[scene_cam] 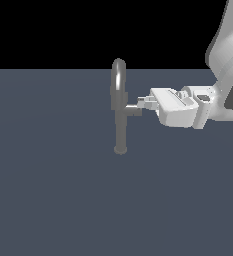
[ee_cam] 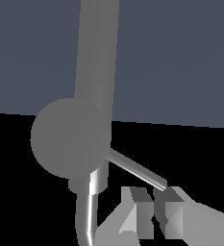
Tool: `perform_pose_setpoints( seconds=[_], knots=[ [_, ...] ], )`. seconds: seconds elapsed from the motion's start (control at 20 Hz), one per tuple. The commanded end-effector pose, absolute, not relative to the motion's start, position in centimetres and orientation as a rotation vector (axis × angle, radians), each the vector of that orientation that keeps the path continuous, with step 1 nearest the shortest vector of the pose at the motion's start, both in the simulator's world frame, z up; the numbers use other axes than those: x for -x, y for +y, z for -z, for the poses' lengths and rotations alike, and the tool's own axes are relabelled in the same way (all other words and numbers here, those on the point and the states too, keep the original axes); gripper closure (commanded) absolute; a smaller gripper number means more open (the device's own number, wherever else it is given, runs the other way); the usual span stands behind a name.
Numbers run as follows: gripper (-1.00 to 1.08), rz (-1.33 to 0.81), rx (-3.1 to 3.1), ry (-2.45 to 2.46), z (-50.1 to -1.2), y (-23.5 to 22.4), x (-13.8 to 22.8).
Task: Turn on the faucet by rotating a designated handle.
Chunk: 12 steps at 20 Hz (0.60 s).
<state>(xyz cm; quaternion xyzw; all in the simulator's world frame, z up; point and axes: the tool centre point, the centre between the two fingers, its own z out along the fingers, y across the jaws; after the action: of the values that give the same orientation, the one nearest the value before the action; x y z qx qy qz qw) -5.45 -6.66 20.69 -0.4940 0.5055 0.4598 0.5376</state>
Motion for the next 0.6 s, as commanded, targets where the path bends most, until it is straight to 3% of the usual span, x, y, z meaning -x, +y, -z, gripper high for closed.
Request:
perform_pose_setpoints(
  seconds=[0.0, 0.15, 0.2, 0.55],
  knots=[
    [1.08, -1.129, 1.148, 1.241, -17.2, -6.5, 6.6],
    [1.08, -1.137, 1.142, 1.249, -16.0, -6.4, 6.9],
    [1.08, -1.103, 1.169, 1.208, -18.9, -6.6, 5.9],
    [1.08, -1.128, 1.149, 1.238, -14.8, -6.6, 5.8]
  ],
)
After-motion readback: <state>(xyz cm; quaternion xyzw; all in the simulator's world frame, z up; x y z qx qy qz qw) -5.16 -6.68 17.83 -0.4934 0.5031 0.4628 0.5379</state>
